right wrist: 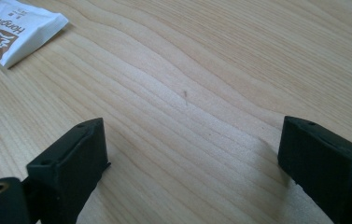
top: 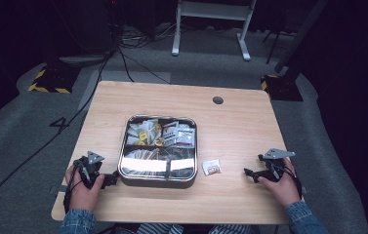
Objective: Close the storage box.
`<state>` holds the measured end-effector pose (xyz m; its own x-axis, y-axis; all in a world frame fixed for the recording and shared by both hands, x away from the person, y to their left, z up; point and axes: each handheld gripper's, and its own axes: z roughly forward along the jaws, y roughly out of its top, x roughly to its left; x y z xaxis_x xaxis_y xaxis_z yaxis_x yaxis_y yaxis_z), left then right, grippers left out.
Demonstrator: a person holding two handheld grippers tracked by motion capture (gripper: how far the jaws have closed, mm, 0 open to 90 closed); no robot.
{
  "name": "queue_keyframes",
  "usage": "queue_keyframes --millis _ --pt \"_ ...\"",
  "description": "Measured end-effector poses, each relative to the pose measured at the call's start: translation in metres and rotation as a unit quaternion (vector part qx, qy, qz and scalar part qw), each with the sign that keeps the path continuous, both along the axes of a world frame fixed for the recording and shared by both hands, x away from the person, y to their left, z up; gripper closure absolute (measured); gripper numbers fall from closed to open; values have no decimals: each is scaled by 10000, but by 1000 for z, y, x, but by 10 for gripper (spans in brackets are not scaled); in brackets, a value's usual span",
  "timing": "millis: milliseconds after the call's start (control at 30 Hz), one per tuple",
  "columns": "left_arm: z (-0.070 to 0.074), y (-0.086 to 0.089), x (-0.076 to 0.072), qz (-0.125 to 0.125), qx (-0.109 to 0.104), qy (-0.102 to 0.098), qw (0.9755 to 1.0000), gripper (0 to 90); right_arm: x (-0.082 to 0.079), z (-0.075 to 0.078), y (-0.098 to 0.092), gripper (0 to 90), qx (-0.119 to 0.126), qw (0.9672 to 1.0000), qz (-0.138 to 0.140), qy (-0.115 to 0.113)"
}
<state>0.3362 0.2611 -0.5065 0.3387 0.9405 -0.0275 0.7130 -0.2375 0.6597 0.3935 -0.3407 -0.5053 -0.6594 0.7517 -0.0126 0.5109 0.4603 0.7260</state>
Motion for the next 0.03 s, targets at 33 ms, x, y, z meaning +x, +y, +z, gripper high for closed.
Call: queue_keyframes --millis 33 --pt "0 0 0 0 0 0 10000 0 0 0 0 81 0 10000 0 0"
